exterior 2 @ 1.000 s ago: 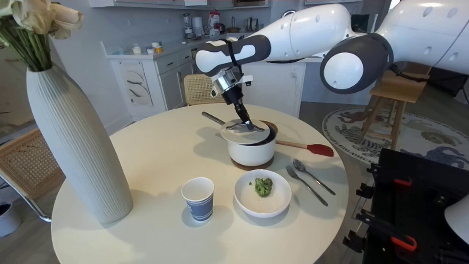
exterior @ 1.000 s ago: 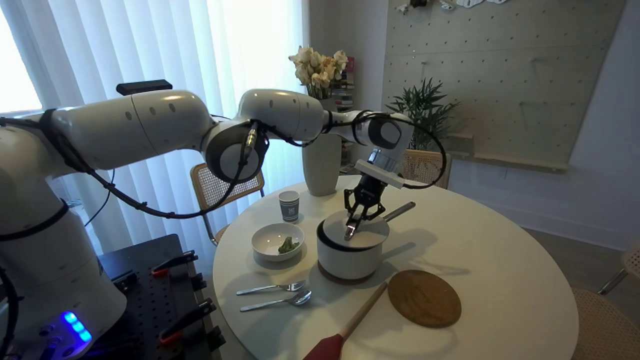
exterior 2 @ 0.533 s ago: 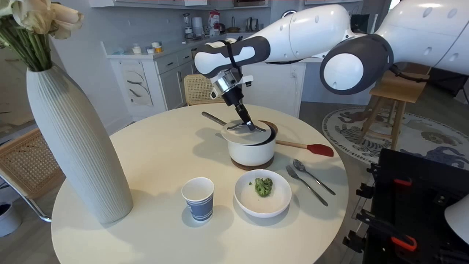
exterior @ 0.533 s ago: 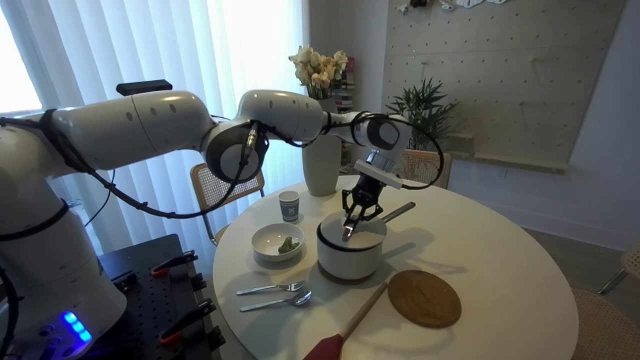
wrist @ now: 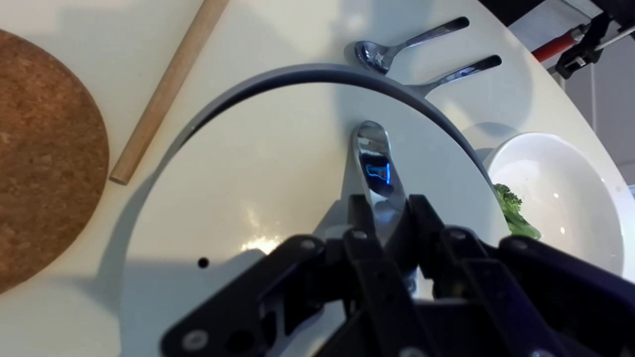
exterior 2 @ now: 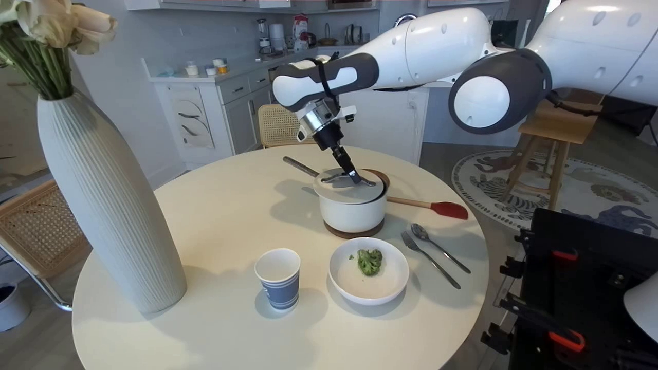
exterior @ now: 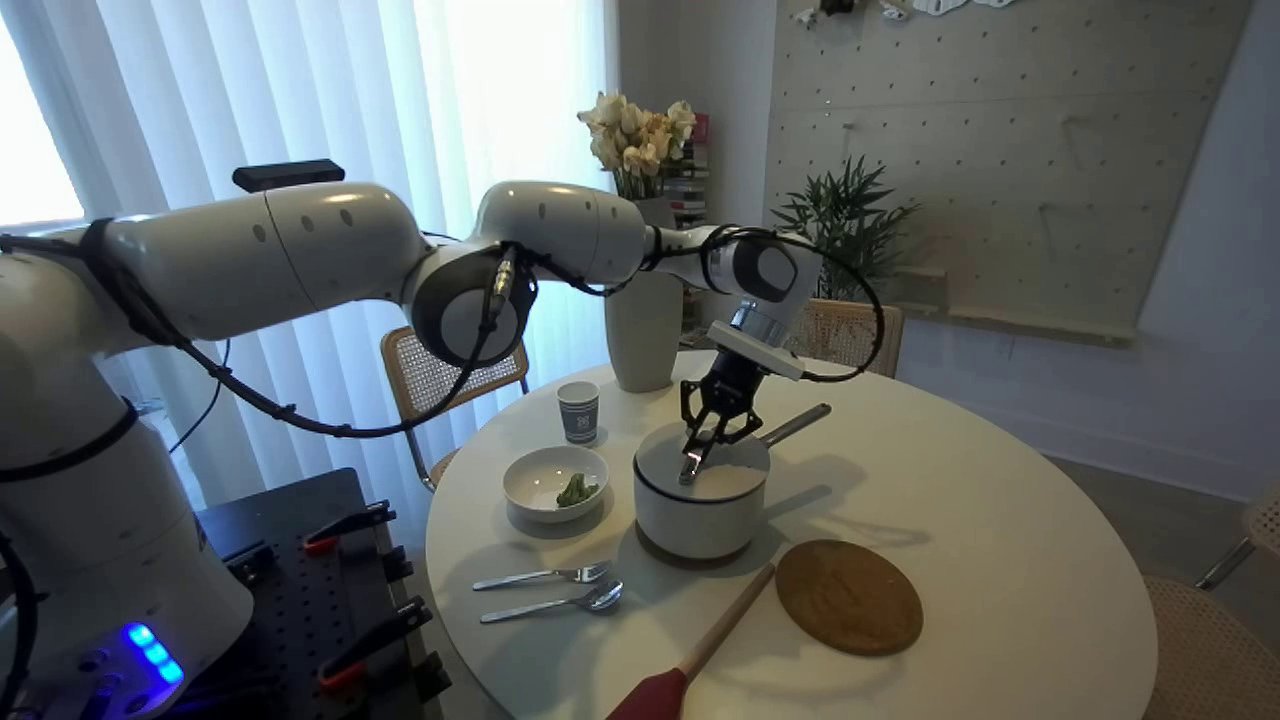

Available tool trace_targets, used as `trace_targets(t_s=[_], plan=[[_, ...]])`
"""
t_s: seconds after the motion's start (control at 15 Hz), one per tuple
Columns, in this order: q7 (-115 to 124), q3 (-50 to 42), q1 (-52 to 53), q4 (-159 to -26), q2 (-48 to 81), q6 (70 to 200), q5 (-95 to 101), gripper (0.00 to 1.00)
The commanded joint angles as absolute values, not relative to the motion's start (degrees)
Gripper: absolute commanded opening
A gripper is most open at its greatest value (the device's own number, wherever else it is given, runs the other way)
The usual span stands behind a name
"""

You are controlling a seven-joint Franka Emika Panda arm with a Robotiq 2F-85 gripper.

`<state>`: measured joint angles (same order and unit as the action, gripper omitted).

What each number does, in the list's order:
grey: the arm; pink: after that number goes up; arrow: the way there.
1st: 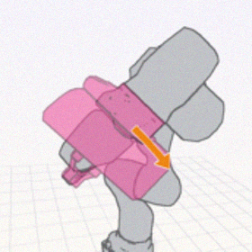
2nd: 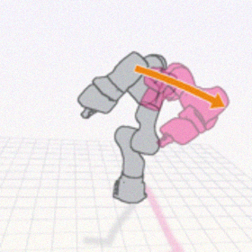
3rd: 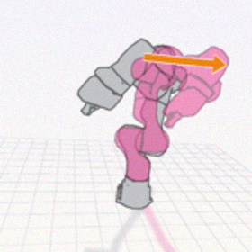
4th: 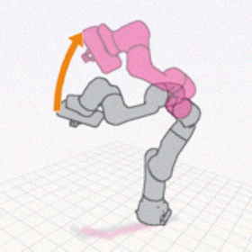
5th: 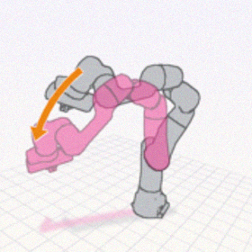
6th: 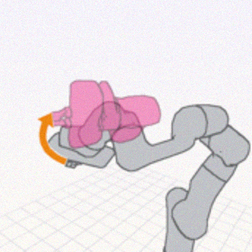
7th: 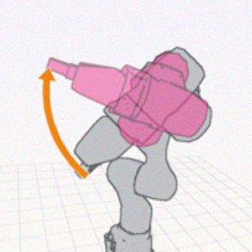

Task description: Take the spatula from the white pot and put it on the table the get the lid and put on the white pot

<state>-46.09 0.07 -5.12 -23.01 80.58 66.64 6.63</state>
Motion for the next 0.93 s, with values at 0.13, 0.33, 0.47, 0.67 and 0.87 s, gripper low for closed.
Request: trace_targets(t_s=[0.13,0.33,0.47,0.67,0.87], plan=[[-47.9,-1.5,-4.5,-22.0,81.8,65.2,9.1,0.06],[-48.0,-1.6,-4.4,-22.0,81.9,64.8,10.8,0.06],[-48.0,-1.5,-4.4,-21.9,82.1,64.6,11.9,0.06],[-48.3,-2.2,-4.2,-19.2,83.6,63.3,11.8,0.06],[-48.4,-1.8,-4.4,-18.4,84.0,62.4,10.7,0.06]])
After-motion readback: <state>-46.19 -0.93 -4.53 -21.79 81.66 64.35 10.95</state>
